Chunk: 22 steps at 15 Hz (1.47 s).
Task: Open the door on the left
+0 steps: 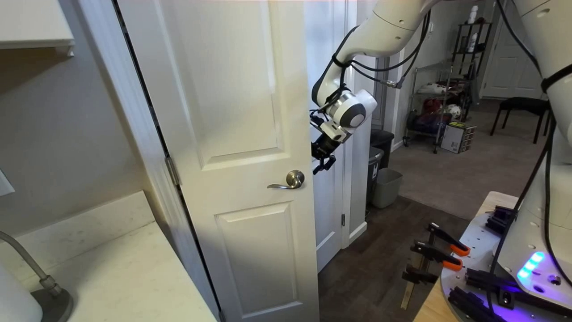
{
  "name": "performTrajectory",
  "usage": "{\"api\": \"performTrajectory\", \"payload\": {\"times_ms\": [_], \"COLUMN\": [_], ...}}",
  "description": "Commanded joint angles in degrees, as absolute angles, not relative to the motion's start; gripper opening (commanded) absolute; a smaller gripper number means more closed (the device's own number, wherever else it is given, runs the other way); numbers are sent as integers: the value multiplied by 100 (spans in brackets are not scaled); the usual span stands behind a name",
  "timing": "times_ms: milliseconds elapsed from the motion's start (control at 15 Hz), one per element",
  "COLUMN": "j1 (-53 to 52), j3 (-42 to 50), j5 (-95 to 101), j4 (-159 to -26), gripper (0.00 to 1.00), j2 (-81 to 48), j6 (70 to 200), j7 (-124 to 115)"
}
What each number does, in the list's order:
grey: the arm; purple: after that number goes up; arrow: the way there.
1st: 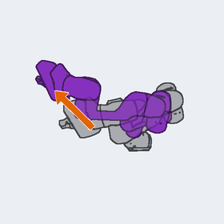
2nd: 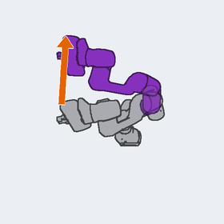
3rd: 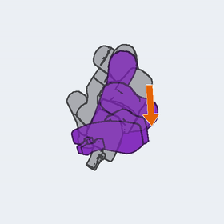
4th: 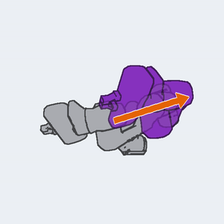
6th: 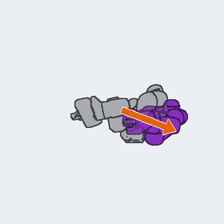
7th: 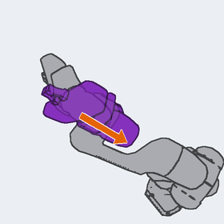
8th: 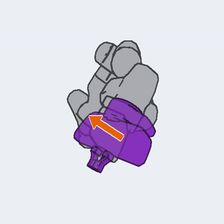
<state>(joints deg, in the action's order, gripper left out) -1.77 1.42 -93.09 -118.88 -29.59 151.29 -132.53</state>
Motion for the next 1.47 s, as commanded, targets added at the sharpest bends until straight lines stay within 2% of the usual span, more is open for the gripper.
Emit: {"api": "performTrajectory", "payload": {"times_ms": [0,467,1400], "j1": [-242,-168,-171], "j3": [197,290,268], "j5": [-8449,-7500,-7153], "j4": [-12160,-12436,-13307], "gripper": [100,100,100], "j2": [-2766,-2656,-2276], "j6": [14972,14784,14067], "j7": [-13250,-13069,-12131]}}
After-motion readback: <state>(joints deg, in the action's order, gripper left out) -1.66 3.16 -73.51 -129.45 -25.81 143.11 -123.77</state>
